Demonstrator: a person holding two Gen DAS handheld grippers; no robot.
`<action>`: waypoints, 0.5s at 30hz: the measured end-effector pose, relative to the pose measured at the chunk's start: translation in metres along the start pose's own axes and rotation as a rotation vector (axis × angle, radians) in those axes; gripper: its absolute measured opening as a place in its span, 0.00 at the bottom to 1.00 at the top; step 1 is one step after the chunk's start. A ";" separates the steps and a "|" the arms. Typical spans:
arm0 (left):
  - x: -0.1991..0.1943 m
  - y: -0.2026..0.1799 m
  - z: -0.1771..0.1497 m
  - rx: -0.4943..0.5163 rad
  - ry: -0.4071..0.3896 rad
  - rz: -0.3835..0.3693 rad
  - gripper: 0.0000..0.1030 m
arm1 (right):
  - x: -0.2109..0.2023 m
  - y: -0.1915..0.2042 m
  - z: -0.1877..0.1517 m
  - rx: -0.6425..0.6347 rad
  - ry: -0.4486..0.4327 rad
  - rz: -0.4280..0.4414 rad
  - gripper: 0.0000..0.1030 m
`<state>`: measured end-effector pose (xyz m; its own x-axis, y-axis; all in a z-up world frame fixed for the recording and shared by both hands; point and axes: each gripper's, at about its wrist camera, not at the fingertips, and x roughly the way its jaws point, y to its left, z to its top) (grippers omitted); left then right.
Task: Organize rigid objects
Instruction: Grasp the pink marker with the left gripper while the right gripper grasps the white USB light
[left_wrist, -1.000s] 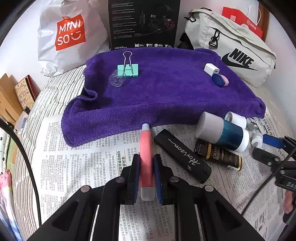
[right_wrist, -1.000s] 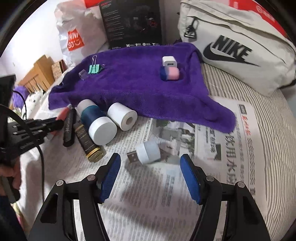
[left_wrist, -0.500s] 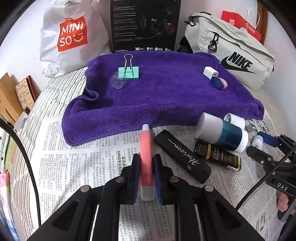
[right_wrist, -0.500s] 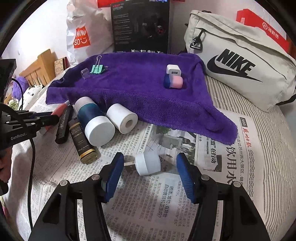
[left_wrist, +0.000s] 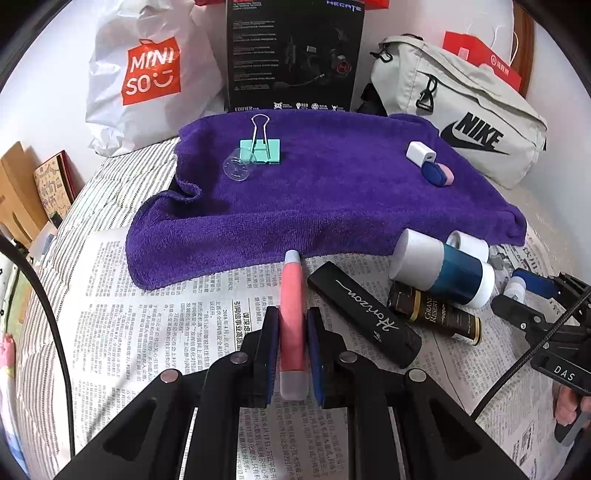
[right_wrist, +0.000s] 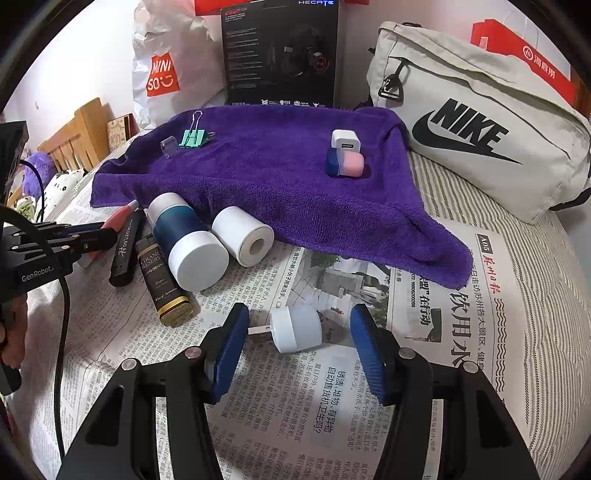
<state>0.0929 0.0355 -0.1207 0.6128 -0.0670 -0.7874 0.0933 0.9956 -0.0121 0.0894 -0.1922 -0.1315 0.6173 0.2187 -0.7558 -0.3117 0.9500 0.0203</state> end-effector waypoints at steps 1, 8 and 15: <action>0.000 -0.001 -0.001 0.006 -0.010 0.007 0.15 | 0.000 0.000 0.000 -0.002 0.000 -0.001 0.57; -0.001 0.000 -0.003 0.000 -0.033 0.002 0.15 | 0.001 0.003 0.000 -0.014 0.004 0.002 0.62; -0.002 0.005 -0.004 -0.026 -0.036 -0.034 0.16 | 0.001 0.004 -0.001 -0.009 0.001 0.004 0.62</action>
<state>0.0894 0.0412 -0.1217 0.6372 -0.1025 -0.7638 0.0944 0.9940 -0.0546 0.0885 -0.1885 -0.1326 0.6154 0.2221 -0.7563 -0.3209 0.9470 0.0171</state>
